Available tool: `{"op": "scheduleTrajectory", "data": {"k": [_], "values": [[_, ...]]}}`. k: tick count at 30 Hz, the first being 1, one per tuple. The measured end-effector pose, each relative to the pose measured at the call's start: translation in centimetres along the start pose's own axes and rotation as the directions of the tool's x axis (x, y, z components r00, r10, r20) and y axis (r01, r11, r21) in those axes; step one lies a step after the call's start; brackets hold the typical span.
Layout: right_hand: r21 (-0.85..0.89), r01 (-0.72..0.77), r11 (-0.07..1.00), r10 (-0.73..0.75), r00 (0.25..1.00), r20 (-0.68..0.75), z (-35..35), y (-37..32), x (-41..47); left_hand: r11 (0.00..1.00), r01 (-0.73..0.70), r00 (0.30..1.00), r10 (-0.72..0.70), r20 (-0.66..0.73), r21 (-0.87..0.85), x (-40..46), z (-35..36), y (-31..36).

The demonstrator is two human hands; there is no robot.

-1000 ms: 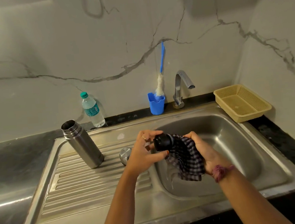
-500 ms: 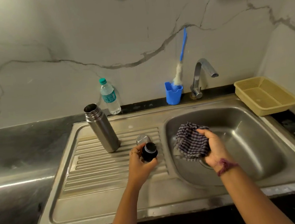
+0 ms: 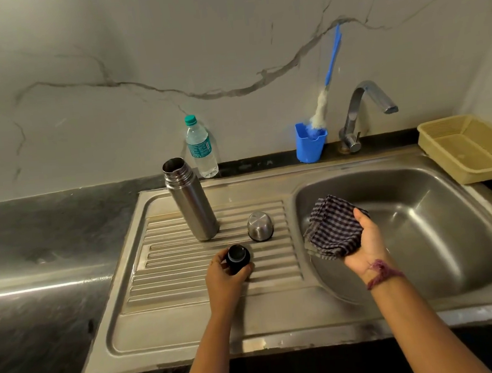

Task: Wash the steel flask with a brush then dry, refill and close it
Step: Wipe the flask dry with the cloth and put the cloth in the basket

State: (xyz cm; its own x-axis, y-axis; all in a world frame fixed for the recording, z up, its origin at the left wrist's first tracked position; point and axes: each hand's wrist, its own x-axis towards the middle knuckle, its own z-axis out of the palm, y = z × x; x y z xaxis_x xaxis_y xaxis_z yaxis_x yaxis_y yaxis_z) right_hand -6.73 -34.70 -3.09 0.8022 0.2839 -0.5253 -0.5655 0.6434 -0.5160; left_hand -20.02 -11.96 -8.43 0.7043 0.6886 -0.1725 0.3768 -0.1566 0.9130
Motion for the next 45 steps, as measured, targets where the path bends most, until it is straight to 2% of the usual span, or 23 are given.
{"op": "scheduleTrajectory", "data": {"k": [4, 8, 10, 13, 17, 22, 28, 34, 38, 41, 45], "values": [[0.005, 0.002, 1.000, -0.002, 0.999, -0.039, -0.2, 0.2, 0.1, 0.998, 0.020, 1.000, -0.021, 0.011, 0.062, 0.4, -0.2, -0.3], [0.008, -0.002, 1.000, 0.002, 0.998, -0.070, -0.4, 0.2, 0.3, 0.967, -0.017, 0.999, 0.005, 0.045, 0.253, 0.8, -0.4, 0.1], [0.013, 0.001, 1.000, 0.000, 0.998, -0.070, -0.6, 0.2, 0.3, 0.938, -0.049, 0.999, 0.047, 0.014, 0.344, 0.7, -0.5, 1.3], [0.020, 0.008, 1.000, -0.007, 0.998, -0.066, -0.8, 0.0, 0.1, 0.918, -0.136, 0.989, 0.150, -0.009, 0.372, 1.2, -0.1, 3.1], [0.040, 0.026, 0.999, -0.024, 0.998, -0.064, -0.8, -0.3, -0.3, 0.861, -0.276, 0.961, 0.257, 0.102, 0.427, 2.8, 1.5, 6.0], [0.047, 0.021, 0.999, -0.017, 0.997, -0.076, -1.0, -0.2, -0.4, 0.840, -0.260, 0.958, 0.163, 0.235, 0.476, 4.8, 4.1, 7.8], [0.062, 0.019, 0.998, -0.013, 0.996, -0.088, -1.8, 0.1, -0.4, 0.862, -0.129, 0.966, -0.002, 0.258, 0.489, 6.2, 5.0, 7.9], [0.077, 0.028, 0.997, -0.021, 0.996, -0.092, -2.2, -0.2, -0.6, 0.749, -0.151, 0.971, -0.010, 0.239, 0.645, 6.9, 5.7, 8.1], [0.086, 0.021, 0.996, -0.013, 0.996, -0.091, -2.6, -0.3, -0.6, 0.711, -0.163, 0.970, -0.011, 0.242, 0.684, 7.0, 6.2, 8.1], [0.094, 0.021, 0.995, -0.013, 0.996, -0.088, -2.8, -0.4, -0.5, 0.708, -0.148, 0.976, -0.008, 0.218, 0.690, 7.0, 6.3, 8.2], [0.090, 0.019, 0.996, -0.011, 0.996, -0.090, -3.4, -0.9, -0.4, 0.776, -0.133, 0.977, -0.004, 0.215, 0.617, 6.9, 6.6, 8.8]]}}
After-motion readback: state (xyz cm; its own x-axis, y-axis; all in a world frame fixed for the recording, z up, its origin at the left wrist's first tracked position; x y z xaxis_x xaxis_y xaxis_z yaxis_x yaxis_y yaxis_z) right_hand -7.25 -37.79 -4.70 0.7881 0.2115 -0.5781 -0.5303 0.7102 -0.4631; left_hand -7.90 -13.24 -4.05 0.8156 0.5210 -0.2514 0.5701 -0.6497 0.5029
